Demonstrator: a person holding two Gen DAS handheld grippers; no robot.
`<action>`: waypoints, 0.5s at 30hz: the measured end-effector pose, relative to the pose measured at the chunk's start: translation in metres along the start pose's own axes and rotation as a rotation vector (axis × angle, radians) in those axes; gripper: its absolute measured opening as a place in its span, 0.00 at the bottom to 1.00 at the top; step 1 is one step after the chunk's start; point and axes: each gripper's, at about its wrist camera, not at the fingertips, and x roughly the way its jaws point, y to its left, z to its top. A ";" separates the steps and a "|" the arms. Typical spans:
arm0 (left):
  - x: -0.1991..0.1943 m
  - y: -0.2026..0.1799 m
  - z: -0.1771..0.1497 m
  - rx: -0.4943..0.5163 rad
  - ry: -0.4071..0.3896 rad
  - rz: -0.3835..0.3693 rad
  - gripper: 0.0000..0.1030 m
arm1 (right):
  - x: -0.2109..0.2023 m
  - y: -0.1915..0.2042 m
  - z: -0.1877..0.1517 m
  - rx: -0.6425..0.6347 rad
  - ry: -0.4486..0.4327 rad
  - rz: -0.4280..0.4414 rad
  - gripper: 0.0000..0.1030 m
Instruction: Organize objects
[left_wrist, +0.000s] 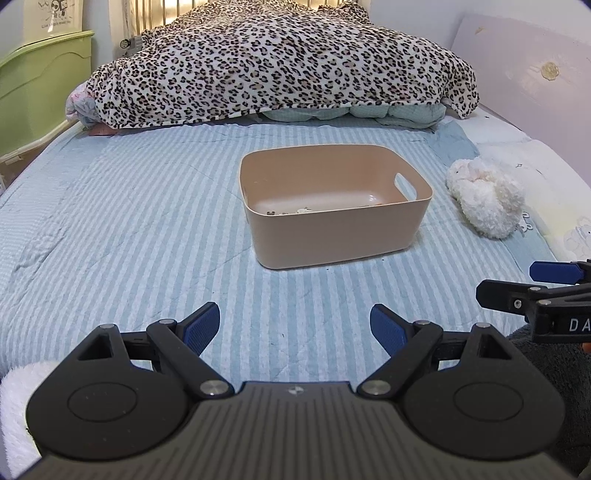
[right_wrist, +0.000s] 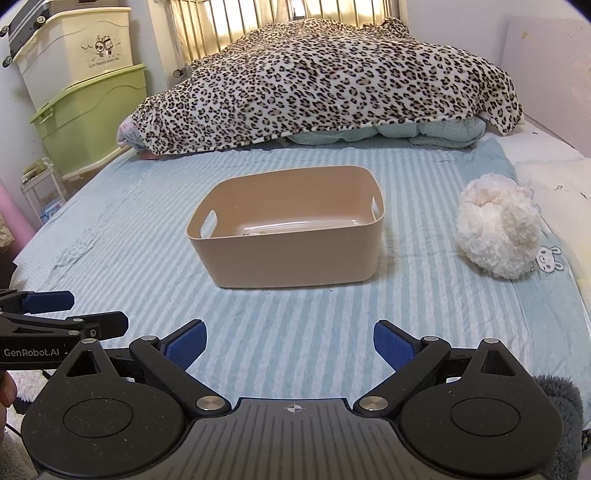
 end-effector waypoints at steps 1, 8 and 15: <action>0.000 -0.001 0.000 0.001 0.001 -0.003 0.86 | 0.000 -0.001 0.000 0.003 0.001 -0.001 0.96; -0.001 -0.002 0.000 -0.001 -0.001 -0.016 0.86 | 0.000 -0.001 0.000 0.009 0.005 0.004 0.96; -0.001 -0.001 0.001 -0.015 -0.007 -0.035 0.91 | 0.002 0.000 0.000 0.007 0.007 0.005 0.96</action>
